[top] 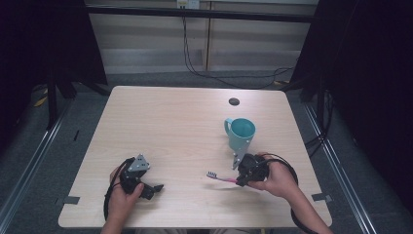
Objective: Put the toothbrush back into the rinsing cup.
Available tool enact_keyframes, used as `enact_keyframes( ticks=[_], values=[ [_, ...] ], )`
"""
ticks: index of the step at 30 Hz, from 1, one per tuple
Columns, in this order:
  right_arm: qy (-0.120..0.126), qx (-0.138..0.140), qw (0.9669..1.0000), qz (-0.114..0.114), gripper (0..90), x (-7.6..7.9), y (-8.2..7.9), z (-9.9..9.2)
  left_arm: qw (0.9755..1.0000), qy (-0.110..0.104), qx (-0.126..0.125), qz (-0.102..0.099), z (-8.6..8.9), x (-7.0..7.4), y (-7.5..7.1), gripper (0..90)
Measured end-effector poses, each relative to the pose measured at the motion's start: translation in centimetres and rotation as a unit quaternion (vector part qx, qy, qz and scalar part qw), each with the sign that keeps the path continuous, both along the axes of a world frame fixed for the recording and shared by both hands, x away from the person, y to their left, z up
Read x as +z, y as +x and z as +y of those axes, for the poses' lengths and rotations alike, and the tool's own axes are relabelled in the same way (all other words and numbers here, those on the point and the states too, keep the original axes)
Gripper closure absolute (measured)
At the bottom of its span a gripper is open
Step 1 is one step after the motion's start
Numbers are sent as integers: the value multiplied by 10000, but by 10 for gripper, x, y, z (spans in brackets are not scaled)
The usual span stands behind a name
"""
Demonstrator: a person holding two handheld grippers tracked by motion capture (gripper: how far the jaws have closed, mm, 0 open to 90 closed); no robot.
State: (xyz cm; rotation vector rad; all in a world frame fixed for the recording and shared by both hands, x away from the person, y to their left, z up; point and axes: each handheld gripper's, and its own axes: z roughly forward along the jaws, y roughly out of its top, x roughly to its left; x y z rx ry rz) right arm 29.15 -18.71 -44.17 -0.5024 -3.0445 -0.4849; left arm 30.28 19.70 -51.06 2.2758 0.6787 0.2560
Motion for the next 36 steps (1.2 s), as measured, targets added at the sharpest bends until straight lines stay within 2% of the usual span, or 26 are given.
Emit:
enact_keyframes(
  ticks=[2, 4, 8, 9, 10, 16, 18, 20, 22, 31, 36],
  values=[
    [104, -49, 9999, -2, 844, 2, 0, -4, 10000, 6, 1, -9, 0, 0, 0, 3],
    [266, -224, 9994, -22, 844, 3, 1, -8, 10000, -16, 9, 18, 0, 0, 0, 3],
    [418, -336, 9985, -53, 843, 5, 1, -13, 10000, 3, 3, -1, 0, 0, 0, 3],
    [562, -413, 9975, -100, 844, 7, 2, -16, 10000, -2, -1, 0, 0, 0, 0, 3],
    [562, -413, 9975, -100, 844, 7, 2, -16, 10000, 3, 3, -11, 0, 0, 0, 3],
    [998, -655, 9926, -218, 844, 11, 4, -27, 10000, -4, 9, -7, 0, 0, 0, 3],
    [1155, -793, 9897, -285, 844, 13, 4, -31, 10000, 2, 12, -4, 0, 0, 0, 3],
    [1187, -858, 9888, -294, 844, 14, 4, -32, 10000, -8, 11, -3, 0, 0, 0, 3],
    [1392, -873, 9857, -373, 844, 15, 5, -35, 10000, -8, 14, 6, 0, 0, 0, 3],
    [1772, -1104, 9771, -416, 844, 18, 5, -41, 10000, 15, -2, 3, 0, 0, 0, 3],
    [2026, -1271, 9694, -549, 844, 20, 5, -45, 10000, 11, 12, 5, 0, 0, 0, 3]
  ],
)
